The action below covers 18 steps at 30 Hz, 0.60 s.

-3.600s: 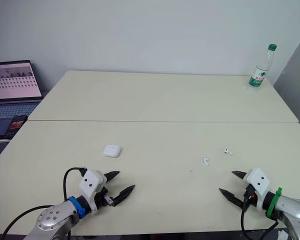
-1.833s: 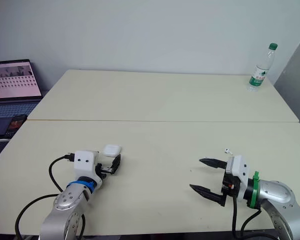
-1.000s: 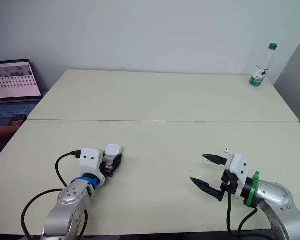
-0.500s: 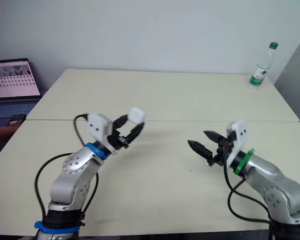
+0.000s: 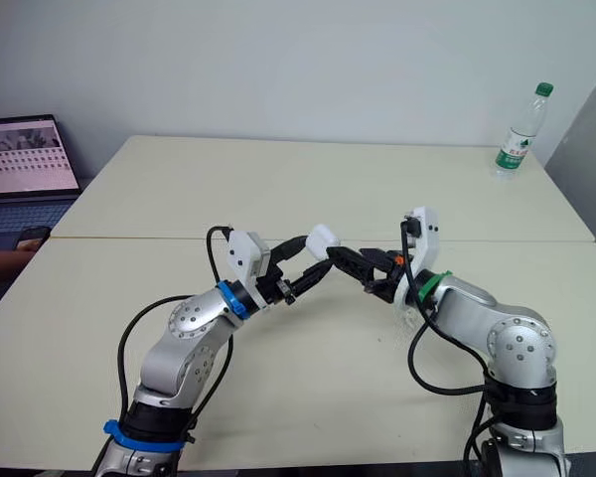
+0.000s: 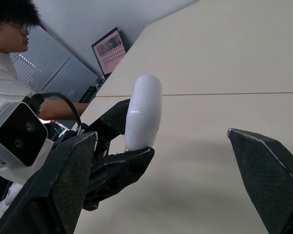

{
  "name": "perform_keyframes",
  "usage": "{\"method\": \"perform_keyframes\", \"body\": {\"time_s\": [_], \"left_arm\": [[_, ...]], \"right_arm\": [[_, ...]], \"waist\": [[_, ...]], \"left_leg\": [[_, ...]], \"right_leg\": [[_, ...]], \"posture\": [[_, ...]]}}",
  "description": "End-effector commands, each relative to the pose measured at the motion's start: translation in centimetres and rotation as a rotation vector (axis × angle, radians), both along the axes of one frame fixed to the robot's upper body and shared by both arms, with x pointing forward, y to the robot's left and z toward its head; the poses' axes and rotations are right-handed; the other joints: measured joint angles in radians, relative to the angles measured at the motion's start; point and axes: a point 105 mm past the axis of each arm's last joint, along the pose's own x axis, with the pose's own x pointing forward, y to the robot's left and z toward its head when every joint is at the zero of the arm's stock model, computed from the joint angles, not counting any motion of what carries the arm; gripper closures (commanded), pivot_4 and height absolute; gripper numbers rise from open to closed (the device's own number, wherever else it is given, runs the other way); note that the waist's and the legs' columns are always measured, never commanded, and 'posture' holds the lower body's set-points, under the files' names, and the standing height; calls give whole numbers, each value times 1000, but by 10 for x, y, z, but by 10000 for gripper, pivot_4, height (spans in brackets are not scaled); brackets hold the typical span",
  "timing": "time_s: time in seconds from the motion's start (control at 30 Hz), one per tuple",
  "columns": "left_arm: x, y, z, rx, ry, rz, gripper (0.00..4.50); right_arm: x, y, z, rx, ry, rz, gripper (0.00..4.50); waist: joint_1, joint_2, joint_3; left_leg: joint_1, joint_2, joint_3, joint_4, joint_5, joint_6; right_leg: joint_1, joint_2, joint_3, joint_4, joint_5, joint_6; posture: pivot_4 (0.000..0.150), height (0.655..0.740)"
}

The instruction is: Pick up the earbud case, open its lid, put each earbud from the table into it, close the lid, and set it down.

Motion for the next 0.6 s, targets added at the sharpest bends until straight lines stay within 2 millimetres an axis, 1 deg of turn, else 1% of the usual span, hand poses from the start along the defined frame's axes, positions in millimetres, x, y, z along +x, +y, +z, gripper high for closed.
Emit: {"method": "perform_keyframes", "body": {"time_s": [0.03, 0.23, 0.3, 0.33, 0.43, 0.57, 0.6], "left_arm": [[-4, 0, 13, -43, -40, -3, 17882], [-5, 0, 12, -53, -32, -3, 17882], [-5, 0, 11, -48, -32, -3, 17882], [-5, 0, 11, -48, -32, -3, 17882], [-5, 0, 10, -51, -30, -1, 17882], [-6, -1, 8, -51, -25, -6, 17882], [-6, -2, 8, -51, -24, -8, 17882]], "right_arm": [[0, 11, 12, 44, -15, 16, 0], [4, 24, 16, 98, 13, 14, 0], [4, 24, 16, 108, 18, 8, 3827], [4, 24, 16, 109, 20, 7, 5939], [3, 23, 14, 106, 26, -3, 16800], [3, 21, 14, 109, 31, -10, 32498], [2, 21, 14, 110, 32, -9, 35658]], "waist": [[0, 0, 0], [0, 0, 0], [-1, 0, 0], [0, 0, 0], [-1, 0, 0], [-1, 0, 0], [-1, 0, 0]], "left_leg": [[0, 0, 0, 0, 0, 0], [0, 0, 0, 0, 0, 0], [0, 0, 0, 0, 0, 0], [0, 0, 0, 0, 0, 0], [0, 0, 0, 0, 0, 0], [0, 0, 0, 0, 0, 0], [0, 0, 0, 0, 0, 0]], "right_leg": [[0, 0, 0, 0, 0, 0], [0, 0, 0, 0, 0, 0], [0, 0, 0, 0, 0, 0], [0, 0, 0, 0, 0, 0], [0, 0, 0, 0, 0, 0], [0, 0, 0, 0, 0, 0], [0, 0, 0, 0, 0, 0]], "posture": [[1500, 7362], [1500, 7362], [1500, 7362], [1500, 7362], [1500, 7362], [1500, 7362], [1500, 7362]]}}
